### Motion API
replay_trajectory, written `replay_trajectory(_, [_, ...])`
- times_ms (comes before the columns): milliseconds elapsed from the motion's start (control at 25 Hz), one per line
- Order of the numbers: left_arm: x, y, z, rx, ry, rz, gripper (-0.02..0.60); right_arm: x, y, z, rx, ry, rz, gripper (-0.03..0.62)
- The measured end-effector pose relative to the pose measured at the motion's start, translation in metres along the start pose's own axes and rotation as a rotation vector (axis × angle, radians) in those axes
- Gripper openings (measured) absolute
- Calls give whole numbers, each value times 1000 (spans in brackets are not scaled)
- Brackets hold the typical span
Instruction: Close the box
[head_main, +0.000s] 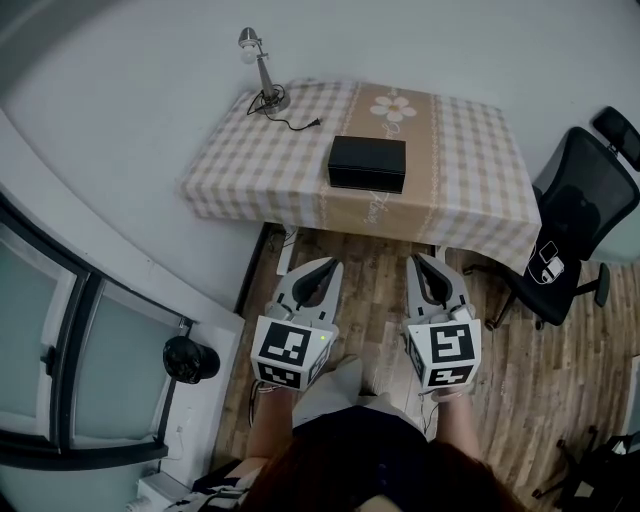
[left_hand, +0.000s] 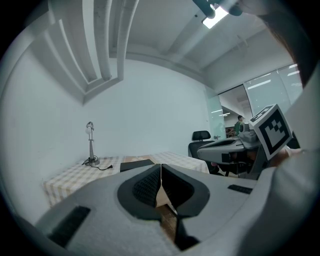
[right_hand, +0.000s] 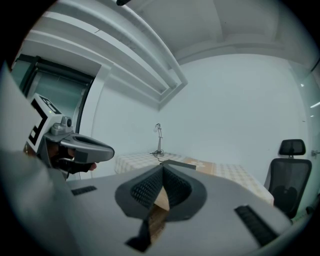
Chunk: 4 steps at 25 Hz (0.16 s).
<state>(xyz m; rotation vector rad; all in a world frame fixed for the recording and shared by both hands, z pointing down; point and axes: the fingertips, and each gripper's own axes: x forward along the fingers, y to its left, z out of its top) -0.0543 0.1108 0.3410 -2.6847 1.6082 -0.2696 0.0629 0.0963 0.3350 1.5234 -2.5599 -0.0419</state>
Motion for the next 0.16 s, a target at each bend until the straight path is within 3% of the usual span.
replay_trajectory(160, [2, -1, -2, 7, 2, -8, 28, 4, 0, 1, 3, -3, 2, 17])
